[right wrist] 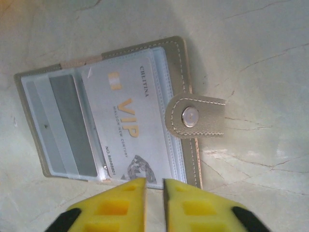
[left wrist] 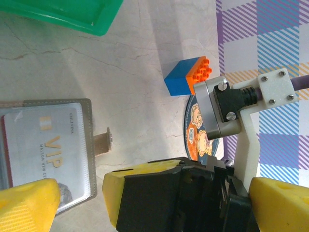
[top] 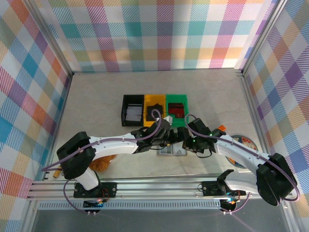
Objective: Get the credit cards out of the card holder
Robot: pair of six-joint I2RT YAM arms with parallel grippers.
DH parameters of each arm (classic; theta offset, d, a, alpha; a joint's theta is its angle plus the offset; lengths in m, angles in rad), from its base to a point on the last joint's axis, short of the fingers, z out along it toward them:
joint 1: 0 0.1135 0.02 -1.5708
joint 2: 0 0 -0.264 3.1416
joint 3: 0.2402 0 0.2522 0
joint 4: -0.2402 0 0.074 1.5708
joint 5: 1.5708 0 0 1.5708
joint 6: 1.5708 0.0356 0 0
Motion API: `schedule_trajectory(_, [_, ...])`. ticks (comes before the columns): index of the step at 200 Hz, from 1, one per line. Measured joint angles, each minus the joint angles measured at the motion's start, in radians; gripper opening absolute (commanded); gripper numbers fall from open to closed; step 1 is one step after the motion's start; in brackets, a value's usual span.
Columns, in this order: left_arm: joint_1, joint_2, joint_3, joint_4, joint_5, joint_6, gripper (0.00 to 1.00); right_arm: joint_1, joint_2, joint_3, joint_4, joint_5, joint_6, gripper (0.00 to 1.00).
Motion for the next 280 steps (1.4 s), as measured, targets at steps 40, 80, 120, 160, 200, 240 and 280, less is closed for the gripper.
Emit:
schedule_trajectory(40, [0.000,-0.052,-0.014,-0.043,-0.032,0.041,1.00,-0.022,-0.014,0.005,-0.014,-0.029,-0.023,0.34])
schedule_trajectory(80, [0.000,-0.066,-0.062,-0.086,-0.051,0.052,1.00,-0.036,0.001,0.014,-0.002,-0.076,-0.026,0.28])
schedule_trajectory(120, [0.000,-0.066,-0.086,-0.123,-0.068,0.056,1.00,-0.036,0.055,0.020,0.033,-0.117,-0.026,0.28])
schedule_trajectory(160, [0.000,-0.069,-0.086,-0.181,-0.091,0.072,1.00,-0.036,0.105,0.025,0.047,-0.113,-0.026,0.27])
schedule_trajectory(200, [0.000,-0.076,-0.086,-0.250,-0.116,0.078,1.00,-0.036,0.141,0.031,0.063,-0.112,-0.029,0.26])
schedule_trajectory(240, [0.000,-0.080,-0.086,-0.274,-0.120,0.098,1.00,-0.042,0.160,0.036,0.084,-0.110,-0.045,0.22])
schedule_trajectory(280, [0.000,-0.087,-0.098,-0.261,-0.108,0.127,0.98,-0.051,0.184,0.036,0.106,-0.105,-0.050,0.21])
